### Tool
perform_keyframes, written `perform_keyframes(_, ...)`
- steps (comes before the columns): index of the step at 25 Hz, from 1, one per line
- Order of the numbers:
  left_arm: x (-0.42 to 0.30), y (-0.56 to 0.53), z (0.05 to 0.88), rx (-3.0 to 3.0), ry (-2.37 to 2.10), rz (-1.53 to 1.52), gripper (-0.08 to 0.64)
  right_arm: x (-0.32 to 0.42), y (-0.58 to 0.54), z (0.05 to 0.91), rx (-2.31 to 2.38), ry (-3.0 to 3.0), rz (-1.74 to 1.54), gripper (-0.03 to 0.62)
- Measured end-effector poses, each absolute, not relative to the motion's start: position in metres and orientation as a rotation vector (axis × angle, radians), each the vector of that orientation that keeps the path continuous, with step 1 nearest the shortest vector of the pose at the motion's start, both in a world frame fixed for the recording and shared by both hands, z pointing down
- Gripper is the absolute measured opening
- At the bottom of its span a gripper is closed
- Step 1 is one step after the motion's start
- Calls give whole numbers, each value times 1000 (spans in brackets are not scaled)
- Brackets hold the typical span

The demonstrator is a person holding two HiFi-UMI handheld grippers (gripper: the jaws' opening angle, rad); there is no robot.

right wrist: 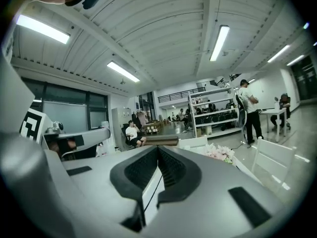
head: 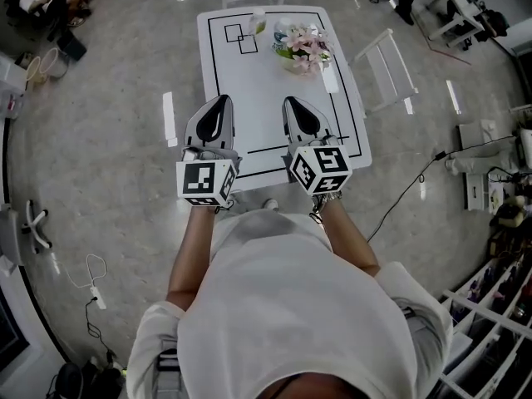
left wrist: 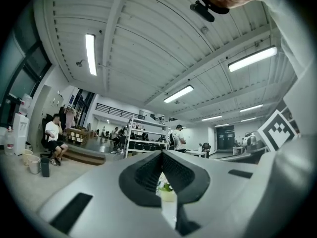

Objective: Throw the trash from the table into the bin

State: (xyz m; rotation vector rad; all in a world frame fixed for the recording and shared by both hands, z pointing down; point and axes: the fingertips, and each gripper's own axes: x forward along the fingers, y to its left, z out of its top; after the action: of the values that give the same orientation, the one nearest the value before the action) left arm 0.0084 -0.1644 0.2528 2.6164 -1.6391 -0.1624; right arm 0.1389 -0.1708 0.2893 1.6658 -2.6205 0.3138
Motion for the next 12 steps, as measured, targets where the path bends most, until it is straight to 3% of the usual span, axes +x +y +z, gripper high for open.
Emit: perform_keyframes(12,-24,-226,271,2561,-1598,-189,6,118,-270,310,1547,-2491,364,11)
